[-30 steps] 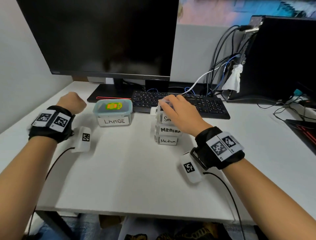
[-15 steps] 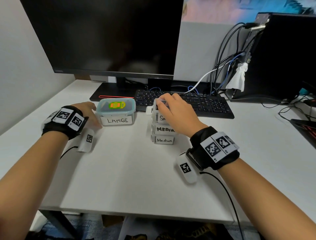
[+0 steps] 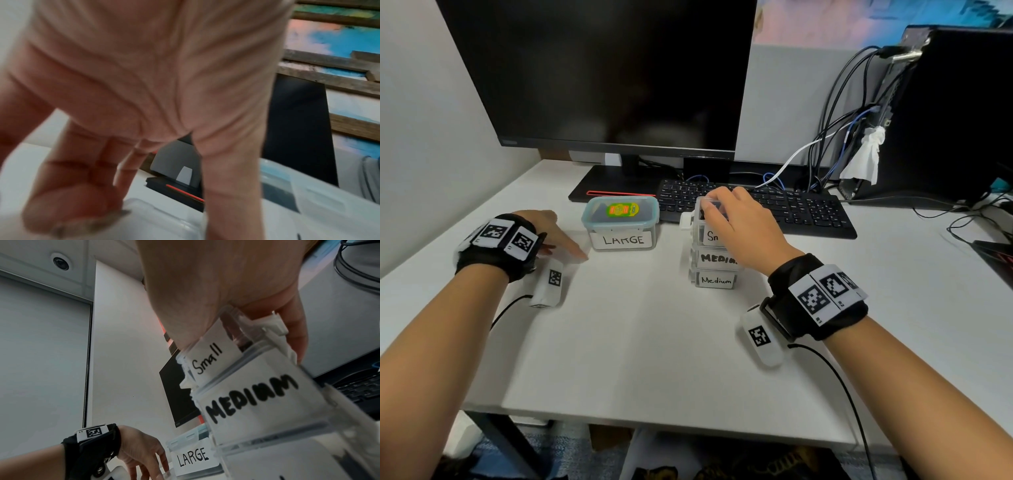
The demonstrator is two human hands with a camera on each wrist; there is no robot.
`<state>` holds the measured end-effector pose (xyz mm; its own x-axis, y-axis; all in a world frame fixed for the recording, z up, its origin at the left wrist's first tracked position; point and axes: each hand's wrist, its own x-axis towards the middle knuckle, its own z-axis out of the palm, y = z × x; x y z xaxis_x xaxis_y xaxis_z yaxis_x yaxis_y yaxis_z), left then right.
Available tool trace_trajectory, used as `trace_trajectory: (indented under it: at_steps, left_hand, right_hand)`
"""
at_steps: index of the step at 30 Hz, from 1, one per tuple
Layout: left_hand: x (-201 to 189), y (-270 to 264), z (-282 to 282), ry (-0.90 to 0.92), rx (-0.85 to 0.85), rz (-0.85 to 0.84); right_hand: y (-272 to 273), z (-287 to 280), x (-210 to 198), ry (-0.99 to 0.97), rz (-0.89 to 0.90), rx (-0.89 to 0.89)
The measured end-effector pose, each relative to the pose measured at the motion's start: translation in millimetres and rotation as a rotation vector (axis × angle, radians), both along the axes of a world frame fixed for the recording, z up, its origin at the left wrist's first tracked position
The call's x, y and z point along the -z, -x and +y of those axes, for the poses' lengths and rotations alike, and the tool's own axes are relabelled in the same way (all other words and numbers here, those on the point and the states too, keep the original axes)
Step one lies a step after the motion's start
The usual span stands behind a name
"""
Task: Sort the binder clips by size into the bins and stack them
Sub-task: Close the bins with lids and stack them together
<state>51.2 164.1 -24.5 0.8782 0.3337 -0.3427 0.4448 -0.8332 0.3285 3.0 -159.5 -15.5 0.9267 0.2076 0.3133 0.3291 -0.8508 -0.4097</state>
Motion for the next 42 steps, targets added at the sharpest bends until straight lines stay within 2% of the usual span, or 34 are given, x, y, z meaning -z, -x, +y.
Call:
trace_trajectory:
  at_steps: [3, 12, 15, 19, 22, 25, 27, 29, 31, 33, 35, 38, 42]
  left_hand:
    - [0, 1, 0, 0.039, -0.033, -0.041]
    - [-2, 4, -4, -0.021, -0.006, -0.064]
    - [-2, 2, 0, 0.017, -0.036, -0.075]
    - [-5, -11, 8, 0.158, -0.087, -0.115]
    - [-23, -10, 2, 0.115, -0.132, -0.302]
    - [-47, -1, -9, -0.022, -0.108, -0.681]
    - [-63, 5, -22, 0.083, -0.001, -0.924]
    - [-77, 10, -44, 0.376, 0.176, -1.020]
    - [-89, 19, -74, 0.667, 0.316, -0.964]
    - [-95, 31, -108, 0.813, 0.420, -0.818]
    - [-93, 37, -136, 0.863, 0.480, -0.685]
    - [-82, 37, -161, 0.888, 0.537, -0.557]
    - [-72, 36, -179, 0.843, 0.534, -0.501]
  right_hand:
    - [1, 0, 0, -0.011, 0.000, -0.002]
    - [3, 1, -1, -0.005, 0.003, -0.006]
    - [5, 1, -2, 0.005, 0.005, -0.011]
    - [7, -1, -6, 0.006, 0.046, -0.049]
    - [10, -4, -19, -0.130, 0.131, -0.137]
    - [8, -11, -31, -0.279, 0.203, -0.080]
    - [8, -17, -36, -0.470, 0.118, 0.000]
    - [7, -19, -40, -0.548, 0.005, 0.035]
    - [5, -19, -44, -0.576, -0.004, 0.010]
    - [4, -18, -48, -0.681, 0.051, 0.000]
    - [4, -19, -49, -0.761, 0.061, 0.011]
    - [5, -28, -43, -0.703, 0.029, 0.005]
    - [7, -42, -33, -0.688, 0.075, 0.024]
